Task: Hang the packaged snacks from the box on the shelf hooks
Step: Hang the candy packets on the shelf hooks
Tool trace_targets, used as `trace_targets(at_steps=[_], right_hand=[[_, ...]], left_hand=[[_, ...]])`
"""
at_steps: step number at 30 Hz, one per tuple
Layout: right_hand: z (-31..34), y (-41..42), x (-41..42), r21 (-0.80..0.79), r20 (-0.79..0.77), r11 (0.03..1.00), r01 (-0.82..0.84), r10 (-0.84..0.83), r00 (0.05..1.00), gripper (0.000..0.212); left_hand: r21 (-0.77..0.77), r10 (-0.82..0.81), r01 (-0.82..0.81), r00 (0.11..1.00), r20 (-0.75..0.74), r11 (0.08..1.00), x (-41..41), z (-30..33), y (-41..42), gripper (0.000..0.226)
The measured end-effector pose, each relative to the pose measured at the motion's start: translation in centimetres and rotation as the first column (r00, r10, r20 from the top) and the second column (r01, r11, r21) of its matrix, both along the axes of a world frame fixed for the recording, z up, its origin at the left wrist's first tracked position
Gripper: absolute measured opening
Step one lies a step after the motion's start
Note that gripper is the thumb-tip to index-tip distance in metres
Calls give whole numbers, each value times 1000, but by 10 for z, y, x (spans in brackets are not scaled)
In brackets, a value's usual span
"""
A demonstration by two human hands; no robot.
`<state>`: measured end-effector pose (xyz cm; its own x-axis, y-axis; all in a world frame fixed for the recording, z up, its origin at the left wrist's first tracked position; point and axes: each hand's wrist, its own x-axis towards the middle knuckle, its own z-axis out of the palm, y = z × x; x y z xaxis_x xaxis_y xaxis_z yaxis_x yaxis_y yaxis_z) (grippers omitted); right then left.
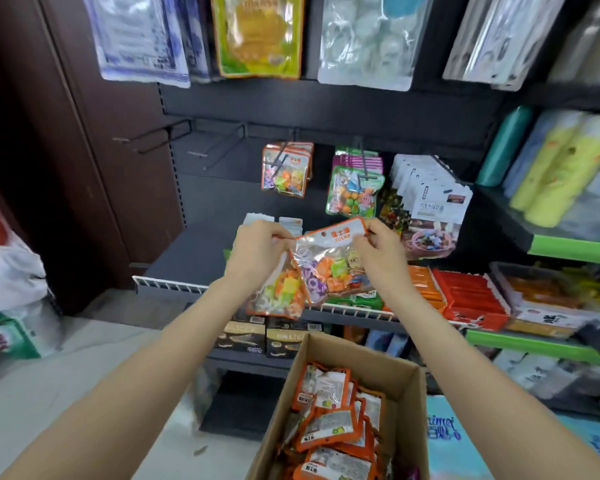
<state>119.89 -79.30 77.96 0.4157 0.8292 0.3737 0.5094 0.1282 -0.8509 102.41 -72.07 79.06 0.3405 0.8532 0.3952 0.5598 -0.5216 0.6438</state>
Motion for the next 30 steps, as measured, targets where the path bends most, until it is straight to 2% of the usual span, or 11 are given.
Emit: trace_targets(at_steps=[4, 8, 10, 15, 19, 26, 30], right_hand=[[5, 12, -7, 26, -11, 999, -47, 47, 999, 17], [11, 28, -24, 84, 120, 986, -147, 136, 983, 41], [14, 44, -32, 57, 210, 988, -146, 131, 969, 34], [20, 94, -45, 63, 184, 997, -49, 37, 982, 13], [20, 133, -50, 27, 117, 997, 74, -76, 990, 15], [16, 181, -54, 17, 121, 975, 220, -220, 968, 19], [17, 192, -55, 6, 163, 964, 265, -262, 951, 19]], left_hand=[[3, 21, -21, 1000, -7, 1000, -14, 14, 5, 12], [-3, 113, -113, 993, 13, 994, -31, 22, 23, 11], [21, 123, -123, 992, 13, 992, -41, 26, 36, 10], [57, 101, -103, 994, 33, 993, -62, 35, 81, 11], [99, 120, -122, 992, 24, 988, -71, 39, 121, 10], [170, 72, -36, 975, -211, 985, -66, 40, 169, 17], [161, 29, -1, 984, -174, 987, -61, 38, 183, 15]])
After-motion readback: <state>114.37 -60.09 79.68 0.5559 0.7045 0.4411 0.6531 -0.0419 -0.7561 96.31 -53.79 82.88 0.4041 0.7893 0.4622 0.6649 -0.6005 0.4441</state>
